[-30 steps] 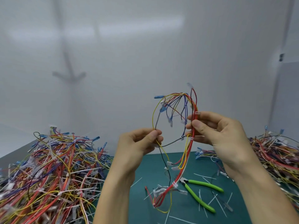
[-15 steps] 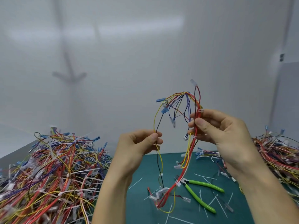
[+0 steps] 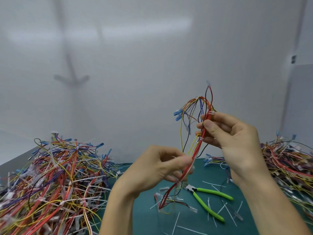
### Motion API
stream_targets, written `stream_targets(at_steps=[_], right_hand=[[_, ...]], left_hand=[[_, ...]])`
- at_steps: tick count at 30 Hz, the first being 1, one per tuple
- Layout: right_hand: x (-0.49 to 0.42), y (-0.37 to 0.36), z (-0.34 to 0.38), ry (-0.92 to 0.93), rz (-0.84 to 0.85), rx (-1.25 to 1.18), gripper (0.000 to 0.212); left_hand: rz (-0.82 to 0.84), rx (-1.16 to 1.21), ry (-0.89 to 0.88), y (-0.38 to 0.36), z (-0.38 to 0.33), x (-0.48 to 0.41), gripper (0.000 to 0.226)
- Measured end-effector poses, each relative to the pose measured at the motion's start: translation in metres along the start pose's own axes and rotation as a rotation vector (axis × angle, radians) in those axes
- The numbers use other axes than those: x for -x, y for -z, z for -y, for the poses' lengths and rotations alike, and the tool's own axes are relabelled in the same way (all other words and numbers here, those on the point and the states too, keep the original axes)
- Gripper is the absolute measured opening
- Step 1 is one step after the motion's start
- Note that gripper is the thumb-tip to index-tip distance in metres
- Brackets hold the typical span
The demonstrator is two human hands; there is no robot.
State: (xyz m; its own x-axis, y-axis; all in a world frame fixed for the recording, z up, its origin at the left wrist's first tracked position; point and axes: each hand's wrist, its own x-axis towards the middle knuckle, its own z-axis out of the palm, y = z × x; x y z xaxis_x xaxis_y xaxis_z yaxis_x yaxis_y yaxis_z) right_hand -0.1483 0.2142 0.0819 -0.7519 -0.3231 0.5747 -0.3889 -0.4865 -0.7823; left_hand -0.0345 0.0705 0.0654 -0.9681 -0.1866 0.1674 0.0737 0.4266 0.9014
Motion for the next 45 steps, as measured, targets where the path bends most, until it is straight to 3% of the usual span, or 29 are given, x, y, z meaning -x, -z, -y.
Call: stream_targets(at_steps=[6, 15, 17, 21, 23, 25, 28, 30, 32, 38, 45], right_hand=[[0.001, -0.003, -0.005, -0.017, -0.021, 0.008, 0.013], [0.003, -0.005, -0.002, -0.002, 0.035, -0.012, 0.012], [0.002, -0.004, -0.002, 0.015, 0.019, -0.013, 0.013], [0.001, -0.002, -0.001, 0.046, -0.040, -0.051, 0.016], [0.000, -0.001, 0.001, 0.071, -0.058, -0.044, 0.016], [-0.001, 0.001, 0.002, 0.096, -0.071, -0.038, 0.015], [-0.002, 0.004, 0.005, 0.112, -0.078, -0.044, 0.013], [-0.002, 0.005, 0.006, 0.111, -0.077, -0.055, 0.012], [-0.002, 0.006, 0.006, 0.106, -0.077, -0.062, 0.013], [-0.003, 0.007, 0.005, 0.068, -0.085, -0.081, 0.014], [-0.005, 0.011, 0.005, 0.011, -0.081, -0.113, 0.013]], left_hand=[[-0.079, -0.088, -0.080, -0.004, 0.008, -0.005, 0.003], [-0.170, -0.099, -0.066, -0.003, 0.013, -0.008, 0.006], [-0.158, -0.129, -0.066, -0.001, 0.012, -0.007, 0.016], [-0.159, -0.074, -0.040, 0.008, 0.019, -0.005, 0.076], [-0.122, -0.032, -0.020, 0.013, 0.025, -0.002, 0.092], [-0.073, -0.093, 0.023, 0.019, 0.030, 0.000, 0.078], [0.001, -0.288, 0.131, 0.025, 0.037, 0.001, 0.028], [0.021, -0.359, 0.180, 0.024, 0.042, 0.002, 0.014], [-0.042, -0.306, 0.219, 0.022, 0.044, 0.001, 0.012], [-0.462, -0.181, 0.189, 0.021, 0.038, -0.007, 0.024], [-0.544, 0.325, 0.063, 0.021, 0.020, -0.001, 0.022]])
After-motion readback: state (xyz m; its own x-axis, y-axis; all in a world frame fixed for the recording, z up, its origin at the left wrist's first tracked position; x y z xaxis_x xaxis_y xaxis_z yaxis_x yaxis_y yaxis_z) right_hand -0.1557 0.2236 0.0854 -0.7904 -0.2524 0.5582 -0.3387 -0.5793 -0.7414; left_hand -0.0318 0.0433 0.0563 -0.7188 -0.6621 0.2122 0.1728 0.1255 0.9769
